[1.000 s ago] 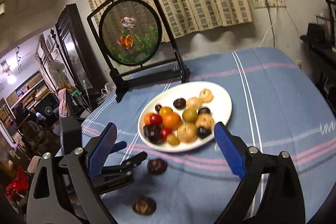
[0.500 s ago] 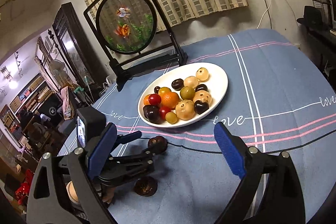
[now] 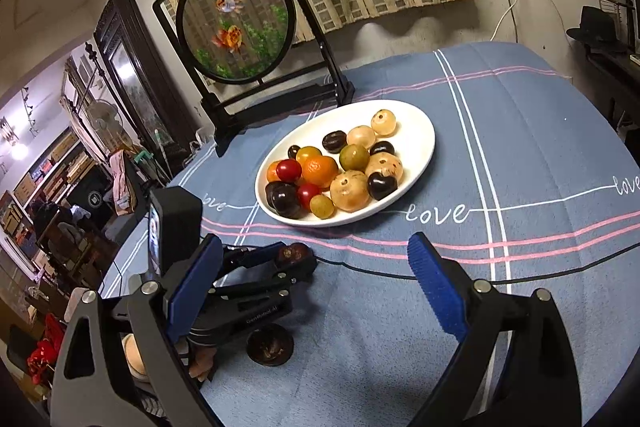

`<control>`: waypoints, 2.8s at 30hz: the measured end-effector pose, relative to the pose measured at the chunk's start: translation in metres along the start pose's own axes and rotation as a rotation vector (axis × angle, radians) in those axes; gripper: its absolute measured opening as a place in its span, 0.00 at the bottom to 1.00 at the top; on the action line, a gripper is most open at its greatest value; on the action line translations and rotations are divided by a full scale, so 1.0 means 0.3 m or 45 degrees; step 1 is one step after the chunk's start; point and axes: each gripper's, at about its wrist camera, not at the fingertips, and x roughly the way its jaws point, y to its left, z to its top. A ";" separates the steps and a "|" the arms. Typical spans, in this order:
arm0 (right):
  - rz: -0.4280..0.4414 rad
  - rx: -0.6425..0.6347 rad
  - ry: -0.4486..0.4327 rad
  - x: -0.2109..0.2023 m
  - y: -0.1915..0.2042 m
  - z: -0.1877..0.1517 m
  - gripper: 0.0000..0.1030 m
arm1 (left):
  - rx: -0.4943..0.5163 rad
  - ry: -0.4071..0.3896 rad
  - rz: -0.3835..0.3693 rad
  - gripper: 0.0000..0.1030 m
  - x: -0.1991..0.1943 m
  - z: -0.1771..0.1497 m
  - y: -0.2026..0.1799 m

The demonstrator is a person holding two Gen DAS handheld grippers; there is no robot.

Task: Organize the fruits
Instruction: 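Grasp another dark brown fruit with the left tool, then grasp the wrinkled brown fruit with the right tool while the left tool holds its fruit, then lower both held fruits onto the white plate and open both tools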

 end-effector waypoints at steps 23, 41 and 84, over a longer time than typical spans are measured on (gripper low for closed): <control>-0.005 -0.406 0.316 0.174 0.203 -0.227 0.91 | -0.196 -0.053 0.161 0.43 -0.189 -0.153 0.263; -0.010 -0.525 0.436 0.226 0.234 -0.312 0.53 | -0.193 -0.019 0.154 0.43 -0.164 -0.157 0.264; -0.079 -0.122 -0.052 -0.023 0.006 0.056 0.43 | -0.133 -0.220 0.149 0.43 -0.331 0.107 0.207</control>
